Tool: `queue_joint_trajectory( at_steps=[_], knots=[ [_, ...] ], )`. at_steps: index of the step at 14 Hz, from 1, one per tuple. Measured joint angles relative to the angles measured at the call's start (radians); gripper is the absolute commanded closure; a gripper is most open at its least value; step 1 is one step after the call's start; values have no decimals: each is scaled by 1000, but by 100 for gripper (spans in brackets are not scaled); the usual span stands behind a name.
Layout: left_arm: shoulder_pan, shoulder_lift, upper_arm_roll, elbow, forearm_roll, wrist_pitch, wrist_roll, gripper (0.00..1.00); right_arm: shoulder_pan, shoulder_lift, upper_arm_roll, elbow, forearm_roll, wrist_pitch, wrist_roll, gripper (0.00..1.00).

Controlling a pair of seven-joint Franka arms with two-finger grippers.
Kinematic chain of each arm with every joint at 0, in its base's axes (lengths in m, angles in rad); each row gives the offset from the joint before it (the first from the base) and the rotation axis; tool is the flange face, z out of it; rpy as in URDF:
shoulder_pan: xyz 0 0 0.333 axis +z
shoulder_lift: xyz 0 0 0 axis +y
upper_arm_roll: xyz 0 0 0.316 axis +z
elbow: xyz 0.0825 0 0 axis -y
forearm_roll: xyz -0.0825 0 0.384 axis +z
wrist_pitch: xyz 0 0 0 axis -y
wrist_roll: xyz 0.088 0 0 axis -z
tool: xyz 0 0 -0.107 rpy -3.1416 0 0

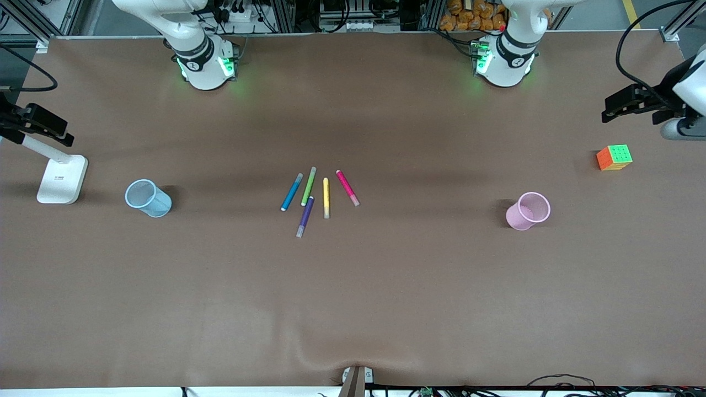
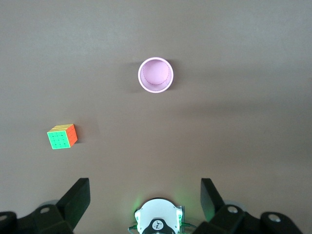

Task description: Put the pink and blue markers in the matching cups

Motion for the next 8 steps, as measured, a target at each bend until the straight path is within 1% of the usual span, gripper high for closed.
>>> queue_joint_trajectory(
  at_steps=[5,8],
  knots=[
    [0,0,-3,-34,-2,-1,-8,0,0,0,0,0,0,0,0,0],
    [-1,-1,-16,-51,-36,-2,-67,0,0,0,0,0,0,0,0,0]
  ],
)
